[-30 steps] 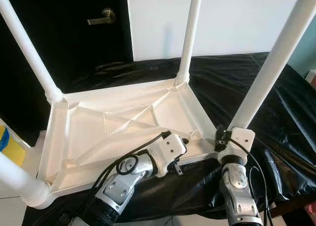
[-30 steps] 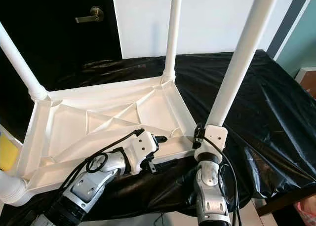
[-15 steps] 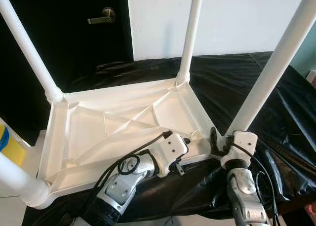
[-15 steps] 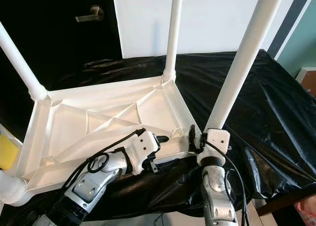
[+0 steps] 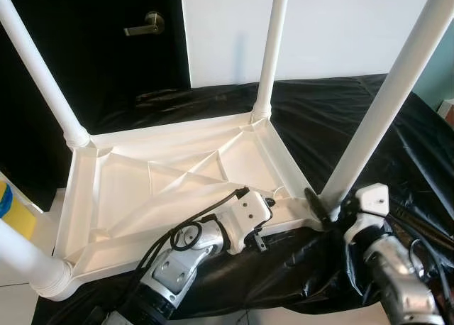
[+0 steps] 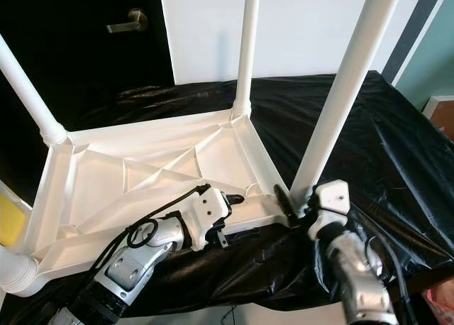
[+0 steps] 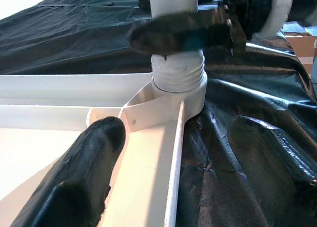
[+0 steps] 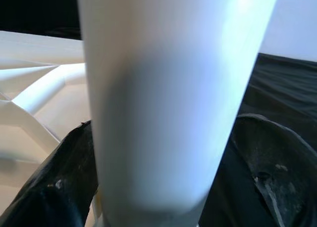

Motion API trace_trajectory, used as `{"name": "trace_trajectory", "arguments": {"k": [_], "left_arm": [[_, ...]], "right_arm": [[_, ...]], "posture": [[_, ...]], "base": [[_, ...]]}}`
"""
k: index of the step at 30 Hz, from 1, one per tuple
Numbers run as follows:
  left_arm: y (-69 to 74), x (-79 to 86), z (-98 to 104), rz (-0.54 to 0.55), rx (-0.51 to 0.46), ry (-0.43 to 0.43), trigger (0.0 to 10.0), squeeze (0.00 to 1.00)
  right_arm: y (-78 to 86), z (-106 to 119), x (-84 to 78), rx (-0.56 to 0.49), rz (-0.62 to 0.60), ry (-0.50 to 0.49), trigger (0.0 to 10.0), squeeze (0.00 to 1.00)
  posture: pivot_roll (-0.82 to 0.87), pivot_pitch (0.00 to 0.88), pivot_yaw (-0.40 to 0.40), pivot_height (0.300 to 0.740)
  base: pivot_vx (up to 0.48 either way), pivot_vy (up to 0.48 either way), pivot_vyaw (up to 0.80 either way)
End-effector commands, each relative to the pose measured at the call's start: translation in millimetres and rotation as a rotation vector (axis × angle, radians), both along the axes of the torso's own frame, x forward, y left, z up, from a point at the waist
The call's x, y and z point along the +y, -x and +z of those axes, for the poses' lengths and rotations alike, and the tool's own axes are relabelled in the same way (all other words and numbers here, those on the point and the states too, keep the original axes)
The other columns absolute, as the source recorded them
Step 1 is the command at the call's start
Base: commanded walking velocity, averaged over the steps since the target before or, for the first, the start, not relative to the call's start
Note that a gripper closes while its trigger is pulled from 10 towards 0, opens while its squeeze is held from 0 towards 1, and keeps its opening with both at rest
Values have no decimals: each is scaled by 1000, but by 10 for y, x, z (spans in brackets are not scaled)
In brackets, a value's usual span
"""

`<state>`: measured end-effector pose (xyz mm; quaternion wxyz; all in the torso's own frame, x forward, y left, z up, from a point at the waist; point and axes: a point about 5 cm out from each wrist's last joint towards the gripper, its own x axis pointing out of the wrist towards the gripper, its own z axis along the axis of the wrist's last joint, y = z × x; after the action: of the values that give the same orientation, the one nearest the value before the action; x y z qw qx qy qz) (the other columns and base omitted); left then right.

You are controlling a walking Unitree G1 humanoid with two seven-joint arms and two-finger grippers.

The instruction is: Building children table

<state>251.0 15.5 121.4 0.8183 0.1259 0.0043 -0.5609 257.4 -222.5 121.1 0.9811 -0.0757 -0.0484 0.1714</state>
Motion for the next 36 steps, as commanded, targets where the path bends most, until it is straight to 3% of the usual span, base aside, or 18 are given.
{"name": "trace_trajectory", "arguments": {"k": [1,8,9,10,14,15,16,17,18,19,20,35,36], "left_arm": [[-17,7,-6,0,-4,-15,10000,0],[-20,2,-6,0,-4,-15,10000,0],[-29,-2,0,2,-6,-14,10000,0],[-32,-2,2,4,-7,-14,10000,0],[-36,-2,3,5,-8,-13,10000,0],[-37,0,4,7,-9,-13,10000,0],[-37,0,4,7,-9,-13,10000,0],[-37,1,4,8,-9,-13,10000,0],[-36,3,4,9,-9,-14,10000,0],[-36,3,4,9,-9,-14,10000,0],[-36,4,4,9,-10,-13,10000,0],[-19,10,-2,5,-7,-15,10000,0],[-12,7,-6,1,-6,-16,10000,0]], "right_arm": [[-27,-52,-7,30,35,7,10000,0],[-130,-51,24,57,124,48,10000,0],[-182,-36,69,66,194,58,10000,0],[-205,-30,84,66,214,63,6784,0],[-227,-25,93,66,228,67,6784,0],[-238,-27,93,67,230,69,4745,0],[-238,-27,93,67,230,69,4745,0],[-246,-35,89,69,230,72,3490,0],[-250,-44,85,71,230,74,2863,0],[-250,-44,85,71,230,74,2863,0],[-251,-55,79,73,231,75,0,0],[-134,-208,-14,126,185,43,0,0],[-105,-232,-39,134,146,20,10000,0]], "posture": [[-50,0,-3,740],[-48,0,-7,740],[-44,0,-10,740],[-43,0,-10,740],[-42,0,-11,740],[-40,0,-13,740],[-40,0,-13,740],[-39,0,-12,740],[-38,0,-12,740],[-38,0,-12,740],[-37,0,-13,740],[-44,0,-7,740],[-46,0,-7,740]], "base": [[0,0,0],[0,0,0],[0,0,0],[0,0,0],[0,0,0],[0,0,0],[0,0,0],[0,0,0],[0,0,0],[0,0,0],[0,0,0],[0,0,0],[0,0,0]]}}
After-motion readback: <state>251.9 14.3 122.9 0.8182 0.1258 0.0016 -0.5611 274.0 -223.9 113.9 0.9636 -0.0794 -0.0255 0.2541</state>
